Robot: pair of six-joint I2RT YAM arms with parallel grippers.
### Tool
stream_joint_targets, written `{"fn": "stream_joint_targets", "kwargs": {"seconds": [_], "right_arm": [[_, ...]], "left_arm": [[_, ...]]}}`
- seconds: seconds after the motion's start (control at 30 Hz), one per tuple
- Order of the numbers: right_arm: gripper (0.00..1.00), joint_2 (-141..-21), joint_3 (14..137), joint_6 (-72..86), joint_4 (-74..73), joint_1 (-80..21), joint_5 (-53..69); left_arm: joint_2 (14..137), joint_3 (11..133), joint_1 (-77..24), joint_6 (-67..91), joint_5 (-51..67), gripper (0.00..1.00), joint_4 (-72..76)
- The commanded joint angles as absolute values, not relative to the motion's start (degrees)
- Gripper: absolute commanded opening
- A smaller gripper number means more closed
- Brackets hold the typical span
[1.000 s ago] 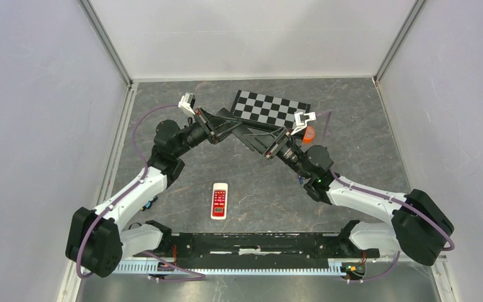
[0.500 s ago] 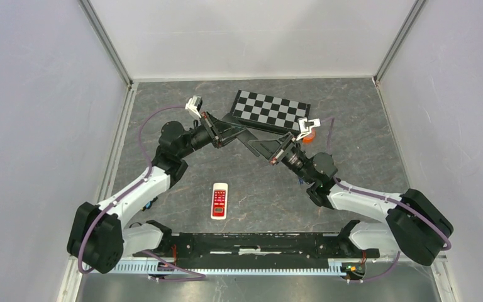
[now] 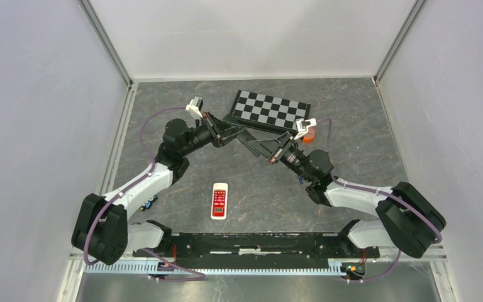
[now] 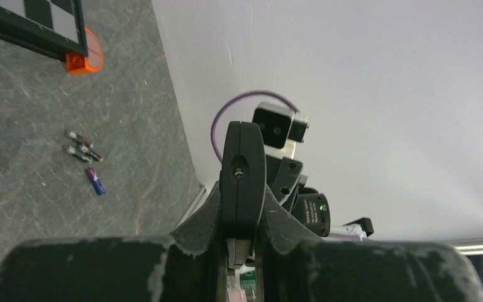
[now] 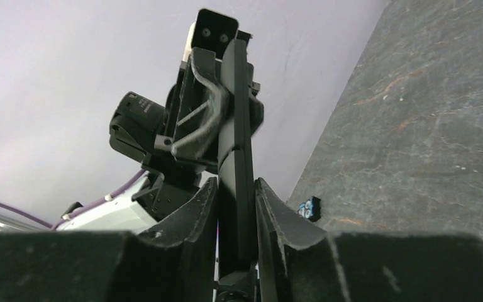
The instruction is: Load the batteries into the remote control
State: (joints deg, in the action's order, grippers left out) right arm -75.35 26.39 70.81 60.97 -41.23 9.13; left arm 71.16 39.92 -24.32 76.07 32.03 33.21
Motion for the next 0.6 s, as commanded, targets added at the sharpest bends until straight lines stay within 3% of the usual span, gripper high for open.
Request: {"fn": "stream_joint_targets", "kwargs": {"seconds": [0.0,0.37,0.5,0.57], "right_arm": [[0.32,-78.2,20.9,67.9,58.5,-39.5,9.6],[0.27,-85.2,21.2,74.1,70.4,-38.5,13.6],[0.51,-83.4,21.3,73.6,64.8,-38.5,12.8],[0.55,-81.8,21.4,72.5,62.1,-38.4,12.2]], "left_arm": [[70.9,43.5,-21.3,79.1,29.4,0.02,45.1],[74.4,43.0,-20.4,77.2,29.6,0.02,45.7],[73.5,43.1,-20.3,70.6,27.5,0.02,38.7],[73.5,43.5,-20.3,67.3,26.9,0.02,35.8]]}}
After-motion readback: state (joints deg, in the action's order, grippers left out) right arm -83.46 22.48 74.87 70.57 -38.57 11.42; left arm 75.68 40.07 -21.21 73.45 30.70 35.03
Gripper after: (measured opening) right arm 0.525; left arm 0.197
